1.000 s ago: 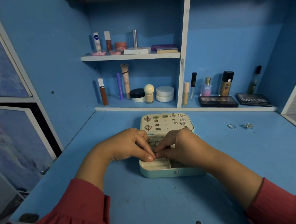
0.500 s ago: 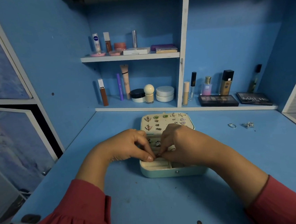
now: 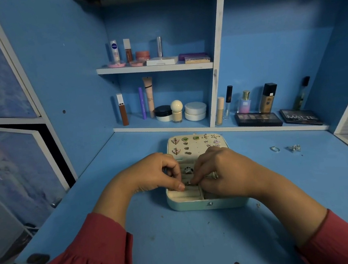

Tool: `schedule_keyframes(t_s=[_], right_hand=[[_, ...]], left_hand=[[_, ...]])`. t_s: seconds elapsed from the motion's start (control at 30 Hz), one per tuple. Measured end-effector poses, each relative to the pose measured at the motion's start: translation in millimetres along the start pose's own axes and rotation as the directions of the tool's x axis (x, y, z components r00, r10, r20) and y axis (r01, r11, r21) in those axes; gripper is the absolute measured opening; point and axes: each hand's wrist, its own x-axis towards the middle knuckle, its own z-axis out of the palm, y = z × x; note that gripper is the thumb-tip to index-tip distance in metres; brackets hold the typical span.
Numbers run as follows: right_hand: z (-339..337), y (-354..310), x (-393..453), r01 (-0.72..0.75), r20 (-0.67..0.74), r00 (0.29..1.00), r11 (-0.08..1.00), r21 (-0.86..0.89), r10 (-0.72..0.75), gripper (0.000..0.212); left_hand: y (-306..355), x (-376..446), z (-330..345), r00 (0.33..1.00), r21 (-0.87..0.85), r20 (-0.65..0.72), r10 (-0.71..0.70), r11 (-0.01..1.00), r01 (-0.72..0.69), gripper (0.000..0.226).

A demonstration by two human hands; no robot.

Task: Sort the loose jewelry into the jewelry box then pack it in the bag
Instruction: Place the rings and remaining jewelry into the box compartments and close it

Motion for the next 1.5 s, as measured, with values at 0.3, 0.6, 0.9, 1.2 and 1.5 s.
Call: schedule_keyframes(t_s=[0.3, 0.6, 0.9, 1.2, 1.5], right_hand=[[3.5, 1.1, -1.2, 0.018, -0.044, 0.999, 1.000, -0.020, -0.019, 0.034], [11.6, 4.6, 3.8, -0.047, -0.089, 0.995, 0.995, 0.091, 0.056, 0.011], [20.5, -0.4, 8.5, -0.073, -0.142, 0.987, 0.997, 0.010, 0.074, 0.010], [-3.7, 41.1, 0.4, -0.202, -0.144, 0.948, 0.886, 0.418, 0.284, 0.006], [-50.4, 123.2, -49.4, -0.468, -0.387, 0.562, 0.667, 0.579, 0.731, 0.012]], left_hand=[[-2.0, 1.6, 1.9, 1.000, 0.006, -0.021, 0.012, 1.000, -0.012, 0.027], [-4.2, 3.0, 2.7, 0.999, -0.010, -0.034, 0.012, 1.000, -0.012, 0.022], [-5.1, 4.1, 2.8, 0.999, 0.015, -0.034, 0.000, 1.000, 0.000, 0.025], [4.4, 4.5, 3.4, 0.984, -0.135, -0.176, -0.027, 0.991, 0.003, 0.017], [67.7, 58.8, 50.3, 0.897, -0.178, -0.442, 0.020, 0.978, -0.109, 0.008]])
